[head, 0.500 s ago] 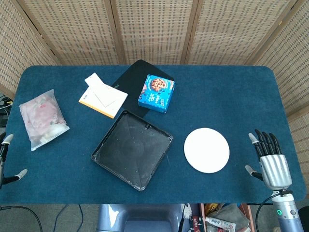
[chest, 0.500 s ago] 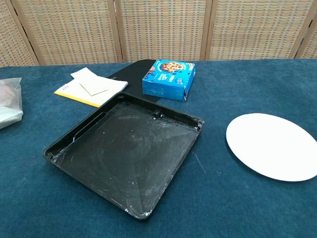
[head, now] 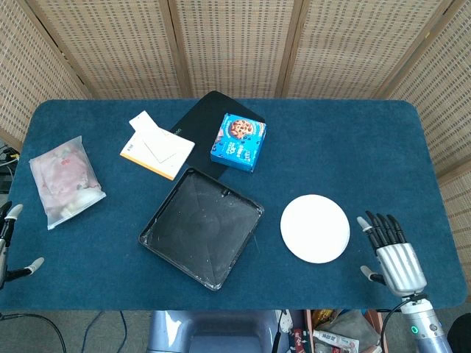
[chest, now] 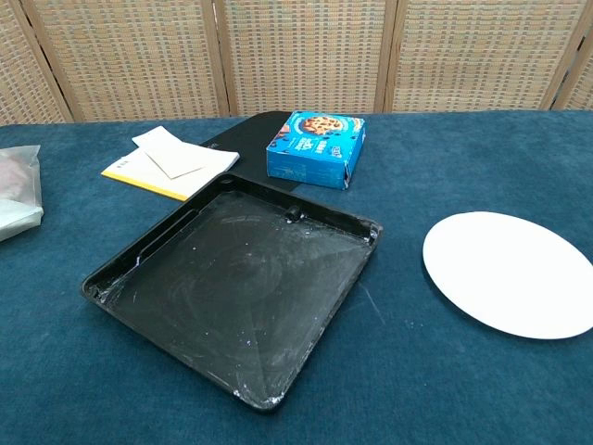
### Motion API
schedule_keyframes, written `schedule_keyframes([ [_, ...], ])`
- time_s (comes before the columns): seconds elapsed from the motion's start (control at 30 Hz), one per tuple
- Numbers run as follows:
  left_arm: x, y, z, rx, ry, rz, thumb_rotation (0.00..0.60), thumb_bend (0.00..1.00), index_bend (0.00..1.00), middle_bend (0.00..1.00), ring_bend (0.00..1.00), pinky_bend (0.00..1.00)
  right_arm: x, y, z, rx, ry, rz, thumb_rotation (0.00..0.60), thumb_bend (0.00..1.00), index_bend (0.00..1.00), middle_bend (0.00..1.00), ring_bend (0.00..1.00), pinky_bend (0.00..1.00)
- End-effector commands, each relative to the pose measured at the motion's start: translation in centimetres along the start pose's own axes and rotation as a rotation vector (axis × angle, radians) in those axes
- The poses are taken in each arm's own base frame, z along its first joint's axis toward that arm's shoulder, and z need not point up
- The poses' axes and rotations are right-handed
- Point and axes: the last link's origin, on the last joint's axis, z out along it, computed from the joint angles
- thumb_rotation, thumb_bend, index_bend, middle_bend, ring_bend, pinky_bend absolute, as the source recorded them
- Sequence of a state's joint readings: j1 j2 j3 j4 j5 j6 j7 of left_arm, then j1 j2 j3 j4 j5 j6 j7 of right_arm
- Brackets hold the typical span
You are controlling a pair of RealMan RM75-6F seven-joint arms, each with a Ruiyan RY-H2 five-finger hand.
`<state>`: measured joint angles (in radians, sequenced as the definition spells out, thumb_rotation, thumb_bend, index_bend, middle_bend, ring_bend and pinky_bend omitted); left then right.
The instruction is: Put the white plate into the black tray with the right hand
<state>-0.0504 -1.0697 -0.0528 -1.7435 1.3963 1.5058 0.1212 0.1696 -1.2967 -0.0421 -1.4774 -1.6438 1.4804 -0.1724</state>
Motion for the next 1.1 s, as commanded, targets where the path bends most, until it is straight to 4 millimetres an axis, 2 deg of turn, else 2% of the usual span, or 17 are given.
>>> schedule_keyframes([
  [0.03, 0.1, 0.0, 0.1, -0.002, 0.001, -0.003, 0.600, 0.00, 0.00, 0.00, 0.00, 0.00, -1.9, -1.4, 0.1, 0.065, -0.043, -0.008, 0.600, 0.00, 0.00, 0.00, 0.00, 0.00],
  [0.2, 0.1, -0.1, 0.2, 0.001, -0.002, -0.007, 0.600, 0.00, 0.00, 0.00, 0.00, 0.00, -4.9, -3.0, 1.0, 0.142, -0.082, -0.044, 0.600, 0.00, 0.00, 0.00, 0.00, 0.00],
  [0.3, 0.2, -0.1, 0.3, 0.004, -0.001, -0.013, 0.600, 0.00, 0.00, 0.00, 0.00, 0.00, -6.3, -3.8, 2.6, 0.163, -0.079, -0.102, 0.600, 0.00, 0.02, 0.00, 0.00, 0.00],
  [0.47, 0.2, -0.2, 0.4, 0.008, -0.003, -0.011, 0.600, 0.00, 0.00, 0.00, 0.00, 0.00, -7.0, -4.8, 4.5, 0.171, -0.060, -0.121, 0.600, 0.00, 0.13, 0.00, 0.00, 0.00],
  [0.6, 0.0, -0.2, 0.6, 0.009, -0.011, -0.007, 0.600, 0.00, 0.00, 0.00, 0.00, 0.00, -7.5, -5.4, 5.3, 0.177, -0.062, -0.129, 0.600, 0.00, 0.23, 0.00, 0.00, 0.00],
  [0.77, -0.1, -0.1, 0.6, 0.011, -0.013, -0.006, 0.600, 0.00, 0.00, 0.00, 0.00, 0.00, -8.2, -5.7, 6.0, 0.176, -0.064, -0.130, 0.600, 0.01, 0.26, 0.00, 0.00, 0.00],
  [0.93, -0.2, -0.1, 0.7, 0.012, -0.017, -0.007, 0.600, 0.00, 0.00, 0.00, 0.00, 0.00, -8.7, -5.9, 6.2, 0.179, -0.068, -0.132, 0.600, 0.08, 0.27, 0.00, 0.00, 0.00],
  [1.1, -0.3, 0.0, 0.7, 0.009, -0.020, -0.004, 0.600, 0.00, 0.00, 0.00, 0.00, 0.00, -8.9, -6.1, 6.7, 0.182, -0.049, -0.155, 0.600, 0.21, 0.30, 0.00, 0.00, 0.00],
])
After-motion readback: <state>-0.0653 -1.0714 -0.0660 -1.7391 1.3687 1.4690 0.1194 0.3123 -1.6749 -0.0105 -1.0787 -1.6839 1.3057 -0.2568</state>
